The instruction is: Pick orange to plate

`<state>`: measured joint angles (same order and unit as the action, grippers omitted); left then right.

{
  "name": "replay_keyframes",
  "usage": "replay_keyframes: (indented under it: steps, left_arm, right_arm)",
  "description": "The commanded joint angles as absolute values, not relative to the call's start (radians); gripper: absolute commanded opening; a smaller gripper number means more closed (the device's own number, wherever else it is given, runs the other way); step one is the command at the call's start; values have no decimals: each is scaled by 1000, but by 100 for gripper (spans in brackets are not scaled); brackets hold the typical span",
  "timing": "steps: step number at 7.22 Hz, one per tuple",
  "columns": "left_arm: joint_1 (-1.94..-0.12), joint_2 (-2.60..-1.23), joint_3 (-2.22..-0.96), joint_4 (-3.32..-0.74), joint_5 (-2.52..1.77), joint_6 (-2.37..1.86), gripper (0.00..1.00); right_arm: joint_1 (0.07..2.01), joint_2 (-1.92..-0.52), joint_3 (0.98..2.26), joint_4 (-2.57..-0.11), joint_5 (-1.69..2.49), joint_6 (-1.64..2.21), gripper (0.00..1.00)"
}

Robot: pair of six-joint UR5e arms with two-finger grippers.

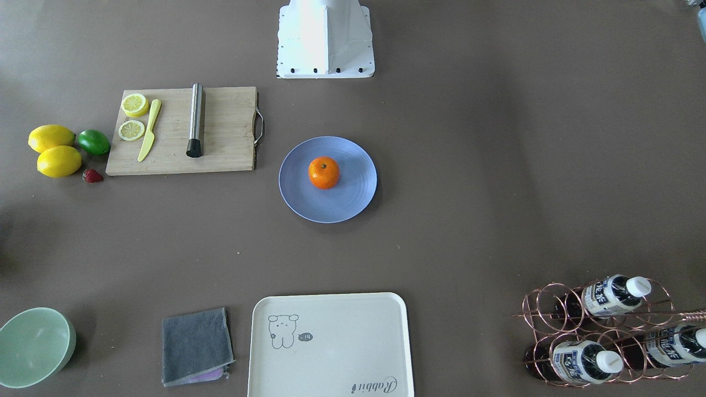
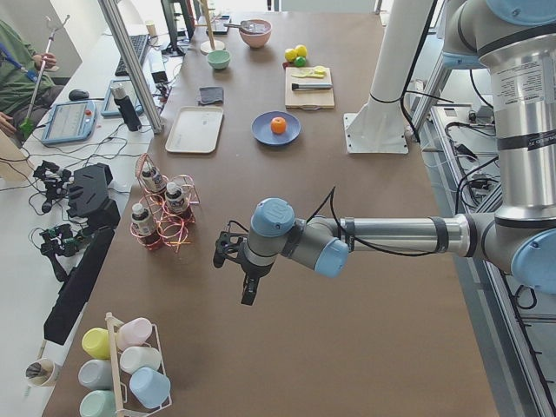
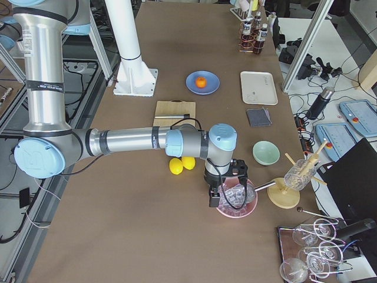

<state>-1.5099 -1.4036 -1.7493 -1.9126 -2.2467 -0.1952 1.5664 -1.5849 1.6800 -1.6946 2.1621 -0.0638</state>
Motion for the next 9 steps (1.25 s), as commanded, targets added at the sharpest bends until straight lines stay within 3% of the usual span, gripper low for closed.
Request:
replay_keyframes:
  steps: [1,9]
  left_arm:
    - [-1540,-1419,-1804,-1789,-2244,-92,98]
    - [-1592,-1327,-1822,-1753,-2318,-84,98]
  right_arm:
    - [1609,-1591,1631,-1695,2181,-106,100]
    - [1620,-1583,1643,-1694,2292,-98,100]
